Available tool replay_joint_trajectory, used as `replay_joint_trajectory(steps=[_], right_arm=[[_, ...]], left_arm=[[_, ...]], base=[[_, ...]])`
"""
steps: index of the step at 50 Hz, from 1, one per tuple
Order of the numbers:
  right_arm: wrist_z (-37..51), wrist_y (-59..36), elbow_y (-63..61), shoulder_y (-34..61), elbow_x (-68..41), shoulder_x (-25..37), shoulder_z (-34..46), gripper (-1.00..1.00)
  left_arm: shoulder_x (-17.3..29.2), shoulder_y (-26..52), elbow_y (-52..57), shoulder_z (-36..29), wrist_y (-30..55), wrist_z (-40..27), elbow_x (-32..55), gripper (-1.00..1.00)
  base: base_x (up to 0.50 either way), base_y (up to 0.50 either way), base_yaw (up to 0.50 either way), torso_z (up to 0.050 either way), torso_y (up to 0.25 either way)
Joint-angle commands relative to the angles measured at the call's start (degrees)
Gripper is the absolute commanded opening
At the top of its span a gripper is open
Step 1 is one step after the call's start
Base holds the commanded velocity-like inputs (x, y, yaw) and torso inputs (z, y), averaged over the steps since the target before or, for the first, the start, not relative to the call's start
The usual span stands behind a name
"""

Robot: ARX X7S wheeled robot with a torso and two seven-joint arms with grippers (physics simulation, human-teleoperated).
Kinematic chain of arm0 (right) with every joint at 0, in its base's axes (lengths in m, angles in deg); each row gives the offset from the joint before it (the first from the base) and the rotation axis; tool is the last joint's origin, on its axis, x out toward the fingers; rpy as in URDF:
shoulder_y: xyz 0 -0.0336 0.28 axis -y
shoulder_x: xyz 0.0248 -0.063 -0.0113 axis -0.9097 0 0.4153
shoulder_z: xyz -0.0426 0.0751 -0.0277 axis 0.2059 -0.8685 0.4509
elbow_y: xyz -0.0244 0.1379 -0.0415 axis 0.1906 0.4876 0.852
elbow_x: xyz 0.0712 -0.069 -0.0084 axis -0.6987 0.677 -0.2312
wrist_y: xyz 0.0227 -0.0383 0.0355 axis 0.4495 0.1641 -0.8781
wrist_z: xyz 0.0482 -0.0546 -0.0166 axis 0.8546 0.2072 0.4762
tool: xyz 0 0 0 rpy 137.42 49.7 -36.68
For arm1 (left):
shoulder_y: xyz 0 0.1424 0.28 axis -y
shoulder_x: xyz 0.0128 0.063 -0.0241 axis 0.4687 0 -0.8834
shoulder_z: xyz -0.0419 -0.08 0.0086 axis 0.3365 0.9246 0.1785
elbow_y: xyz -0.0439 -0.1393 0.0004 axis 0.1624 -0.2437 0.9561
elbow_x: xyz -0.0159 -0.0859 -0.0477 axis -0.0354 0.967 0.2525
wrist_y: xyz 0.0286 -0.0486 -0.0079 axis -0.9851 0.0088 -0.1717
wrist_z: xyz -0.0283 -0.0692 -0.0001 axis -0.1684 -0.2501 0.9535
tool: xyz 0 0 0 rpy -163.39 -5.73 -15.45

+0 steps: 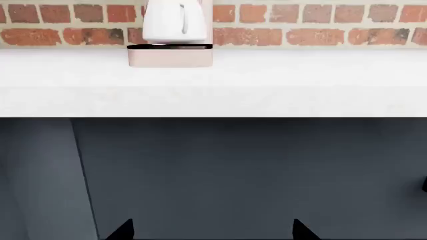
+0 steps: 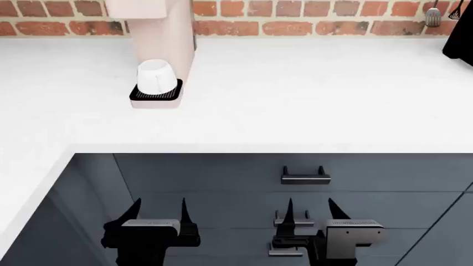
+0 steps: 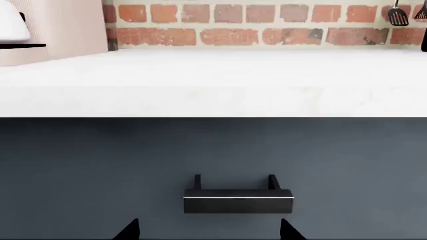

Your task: Press the button on the coffee machine to serve coffee.

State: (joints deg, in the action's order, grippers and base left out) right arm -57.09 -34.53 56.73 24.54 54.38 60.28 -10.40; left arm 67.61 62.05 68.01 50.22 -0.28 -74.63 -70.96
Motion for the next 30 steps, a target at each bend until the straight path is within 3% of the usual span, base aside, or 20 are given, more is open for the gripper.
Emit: replay_joint_trajectory(steps=[1,30], right_arm=[[1.15,-0.01,-0.1,-0.08,-1.16,0.85,0.99,1.0],[5.48,-0.43,-0.23,0.3,-3.94,4.26,5.09,1.0]], left_arm=[[0.8,0.15,-0.16,-1.14,-0.1,-1.2,0.93,1.0],[4.45,-0.91,0.32,-5.29,-4.0,-6.16,2.04,1.0]], base=[[0.0,0.0,0.0,0.0,0.0],[0.0,0.0,0.0,0.003,0.0]])
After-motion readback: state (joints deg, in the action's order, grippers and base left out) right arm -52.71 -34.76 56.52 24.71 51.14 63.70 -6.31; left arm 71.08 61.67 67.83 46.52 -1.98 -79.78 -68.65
